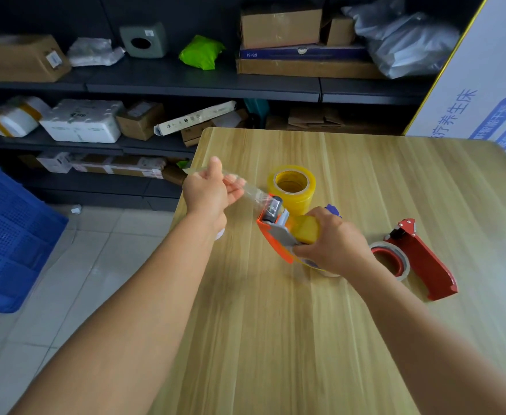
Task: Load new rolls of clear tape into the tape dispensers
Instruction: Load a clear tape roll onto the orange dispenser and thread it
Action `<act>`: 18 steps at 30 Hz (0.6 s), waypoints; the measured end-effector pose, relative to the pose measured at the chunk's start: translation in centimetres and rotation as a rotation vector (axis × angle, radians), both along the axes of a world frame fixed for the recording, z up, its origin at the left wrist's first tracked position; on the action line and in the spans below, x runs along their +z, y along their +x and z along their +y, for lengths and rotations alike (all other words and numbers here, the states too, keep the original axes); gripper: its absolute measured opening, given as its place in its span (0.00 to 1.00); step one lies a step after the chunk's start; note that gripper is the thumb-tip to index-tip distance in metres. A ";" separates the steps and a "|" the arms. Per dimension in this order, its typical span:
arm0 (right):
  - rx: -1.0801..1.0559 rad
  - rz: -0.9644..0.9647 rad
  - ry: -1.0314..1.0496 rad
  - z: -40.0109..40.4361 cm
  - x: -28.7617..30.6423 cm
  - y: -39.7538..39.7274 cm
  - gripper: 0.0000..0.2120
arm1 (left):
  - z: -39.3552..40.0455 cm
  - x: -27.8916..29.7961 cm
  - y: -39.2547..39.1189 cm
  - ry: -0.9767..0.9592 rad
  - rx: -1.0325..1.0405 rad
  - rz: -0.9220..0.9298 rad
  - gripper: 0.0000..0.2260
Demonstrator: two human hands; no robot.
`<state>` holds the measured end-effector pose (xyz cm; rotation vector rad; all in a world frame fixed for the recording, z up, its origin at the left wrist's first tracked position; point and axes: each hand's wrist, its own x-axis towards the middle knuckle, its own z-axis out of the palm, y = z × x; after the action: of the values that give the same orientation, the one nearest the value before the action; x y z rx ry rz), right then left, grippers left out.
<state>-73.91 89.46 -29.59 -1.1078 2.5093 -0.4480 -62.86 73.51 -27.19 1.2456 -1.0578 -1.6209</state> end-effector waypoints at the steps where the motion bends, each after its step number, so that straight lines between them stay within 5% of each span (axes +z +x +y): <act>1: -0.008 -0.031 -0.043 0.1 0.1 -0.1 0.28 | -0.2 -0.1 0.2 0.031 0.013 -0.004 0.14; 9: -0.060 -0.126 -0.241 -0.4 2.0 0.0 0.26 | 1.6 -4.1 0.8 0.507 -0.261 -0.191 0.21; 11: -0.069 -0.149 -0.260 -0.6 2.0 0.5 0.26 | 2.4 -5.0 0.1 0.399 -0.191 -0.139 0.23; 14: -0.080 -0.201 -0.285 -0.6 2.0 1.0 0.26 | 2.7 -4.9 0.2 0.190 -0.133 -0.051 0.11; 18: -0.065 -0.215 -0.273 -0.4 2.5 1.2 0.26 | 2.1 -5.0 1.3 0.178 -0.215 -0.067 0.10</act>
<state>-72.73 89.06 -27.14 -1.0115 2.3484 -0.8995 -61.52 75.64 -32.21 1.3480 -1.1407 -1.8819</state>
